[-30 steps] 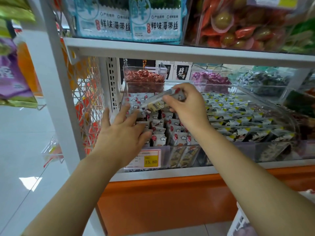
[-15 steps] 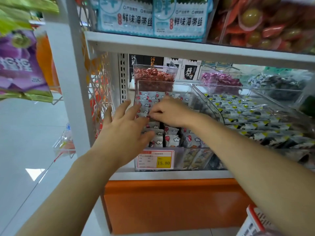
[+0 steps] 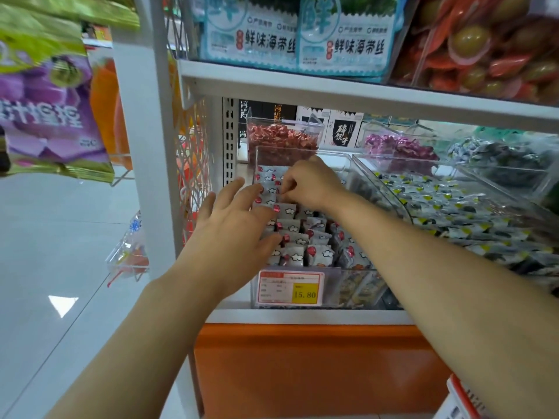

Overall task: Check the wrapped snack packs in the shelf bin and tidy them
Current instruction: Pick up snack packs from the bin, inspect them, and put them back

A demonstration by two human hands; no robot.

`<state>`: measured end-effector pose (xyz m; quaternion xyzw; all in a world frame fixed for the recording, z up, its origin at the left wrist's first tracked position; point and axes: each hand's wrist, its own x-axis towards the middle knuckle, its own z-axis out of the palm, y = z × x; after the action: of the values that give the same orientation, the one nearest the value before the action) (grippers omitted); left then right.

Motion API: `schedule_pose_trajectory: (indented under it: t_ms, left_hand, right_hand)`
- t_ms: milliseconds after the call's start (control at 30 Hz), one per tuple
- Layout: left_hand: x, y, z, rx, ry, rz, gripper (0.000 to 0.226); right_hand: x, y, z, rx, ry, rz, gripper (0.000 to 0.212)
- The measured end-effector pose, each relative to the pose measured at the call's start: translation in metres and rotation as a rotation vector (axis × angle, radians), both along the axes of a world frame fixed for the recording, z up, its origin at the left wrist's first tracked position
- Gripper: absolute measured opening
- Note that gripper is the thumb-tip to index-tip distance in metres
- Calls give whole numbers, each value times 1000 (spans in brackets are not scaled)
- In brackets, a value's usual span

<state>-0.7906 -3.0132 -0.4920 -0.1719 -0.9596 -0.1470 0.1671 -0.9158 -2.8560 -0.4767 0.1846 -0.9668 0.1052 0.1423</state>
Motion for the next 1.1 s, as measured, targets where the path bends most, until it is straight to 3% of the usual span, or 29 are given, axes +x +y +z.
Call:
schedule_pose_trajectory:
  t_ms: [133,267,367,500,600,700,800,867,1100]
  left_hand:
    - [2,0,5,70,103,8,36]
    - [6,10,8,230,227,-19,32]
    - [9,22,9,387,168,-47,41]
    - [11,39,6,474,15,-45,48]
    - [12,49,6,554,-81,-124,34]
    - [14,56,5,786,-218,-143,19]
    - [15,62,7,1154,-429,-141,21]
    - [14,64,7,1268,-465,-111,22]
    - [17,70,8,1099,-292,-1,29]
  right_hand:
    - [22,8,13,-482,57,19,10]
    - [62,22,21,-831,200,-16,23]
    - [97,37,18,-1051,260,-41,19]
    - [136,60,-1,-1346,99,-85,9]
    - [152,69,-10,-1624,-56,-78,12]
    - [160,78,-10,-1738,-124,-65,12]
    - [165,87,-10,-1821,-205,-19,13]
    - [167,90,-10,-1851,-250,5,12]
    - [164,93,-15,-1928,-312,10,11]
